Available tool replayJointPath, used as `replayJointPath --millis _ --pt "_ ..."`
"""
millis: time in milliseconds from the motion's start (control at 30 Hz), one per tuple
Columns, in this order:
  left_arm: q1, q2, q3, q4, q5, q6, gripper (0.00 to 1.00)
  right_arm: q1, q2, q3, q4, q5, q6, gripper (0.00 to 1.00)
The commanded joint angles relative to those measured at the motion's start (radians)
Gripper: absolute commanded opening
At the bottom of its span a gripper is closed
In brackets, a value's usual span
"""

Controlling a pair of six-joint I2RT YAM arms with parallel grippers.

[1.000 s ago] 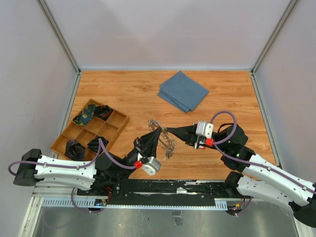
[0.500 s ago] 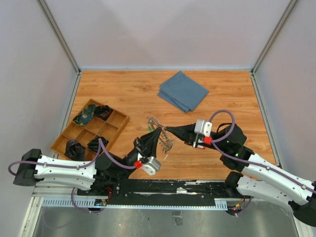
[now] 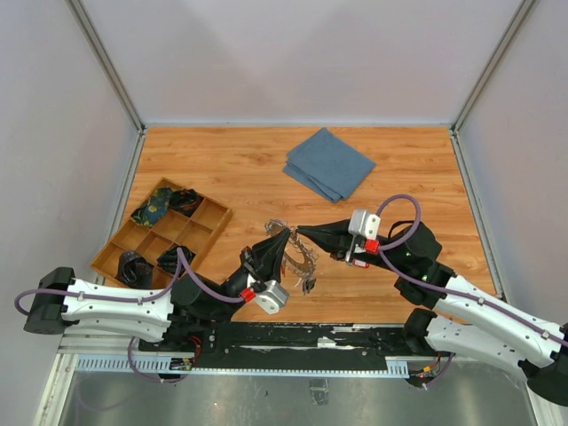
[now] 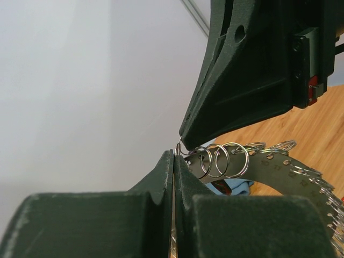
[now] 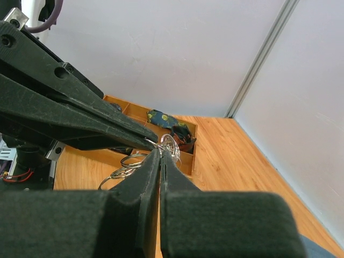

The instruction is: Put the keys on the keyring

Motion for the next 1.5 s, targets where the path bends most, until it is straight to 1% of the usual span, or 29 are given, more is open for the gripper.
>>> replayJointPath --millis 0,667,800,1067,1167,1267,1467 --pt "-0.011 -0.019 0.030 0.072 0.022 -0.014 0.01 0.011 0.005 0.047 -0.012 0.080 0.028 0.01" --pt "-0.013 -0.024 0.032 0.076 0.027 -0.028 0.01 0.011 0.021 0.085 -0.093 0.166 0.148 0.00" --pt "-0.013 -0.017 0.039 0.082 0.031 -0.040 0.01 0.011 0.034 0.104 -0.128 0.142 0.166 0.01" --pt "-0.015 -0.003 0.054 0.113 0.038 -0.092 0.01 0.011 0.031 0.151 -0.248 0.079 0.157 0.07" --pt "-0.015 -0.010 0.058 0.120 0.044 -0.132 0.01 0.011 0.000 0.162 -0.289 0.092 0.131 0.11" --pt "-0.016 -0.026 0.060 0.122 0.049 -0.205 0.01 0.011 -0.055 0.167 -0.301 0.093 0.083 0.16" --pt "-0.015 -0.073 0.044 0.141 0.061 -0.418 0.01 0.011 -0.172 0.165 -0.304 0.046 0.035 0.26"
